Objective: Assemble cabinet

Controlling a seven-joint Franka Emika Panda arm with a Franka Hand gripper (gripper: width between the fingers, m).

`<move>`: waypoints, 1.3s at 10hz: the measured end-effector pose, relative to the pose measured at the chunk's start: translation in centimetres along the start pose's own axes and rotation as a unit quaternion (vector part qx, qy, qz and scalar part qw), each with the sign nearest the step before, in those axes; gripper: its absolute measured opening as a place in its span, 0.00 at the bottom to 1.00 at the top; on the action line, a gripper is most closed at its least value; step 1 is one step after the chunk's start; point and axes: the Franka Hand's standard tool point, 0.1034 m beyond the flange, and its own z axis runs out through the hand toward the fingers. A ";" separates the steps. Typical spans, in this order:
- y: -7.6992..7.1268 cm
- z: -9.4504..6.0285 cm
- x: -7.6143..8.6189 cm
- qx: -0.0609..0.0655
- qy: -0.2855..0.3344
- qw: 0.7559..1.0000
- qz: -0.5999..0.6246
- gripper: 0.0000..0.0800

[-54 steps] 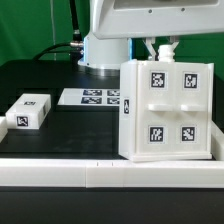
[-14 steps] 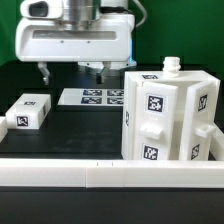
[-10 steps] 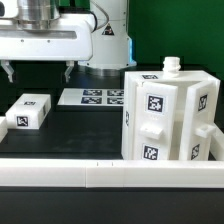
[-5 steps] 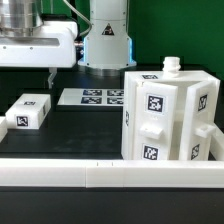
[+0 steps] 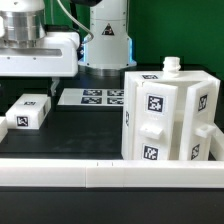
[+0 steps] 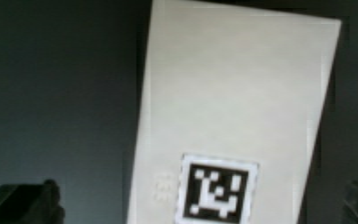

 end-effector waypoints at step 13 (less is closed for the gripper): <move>-0.2 2.2 -0.5 -0.006 -0.011 1.000 -0.008 0.70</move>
Offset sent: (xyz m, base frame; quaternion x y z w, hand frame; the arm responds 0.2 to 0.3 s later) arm -0.0026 0.0014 -0.0147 -0.0033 0.0099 0.0073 0.9999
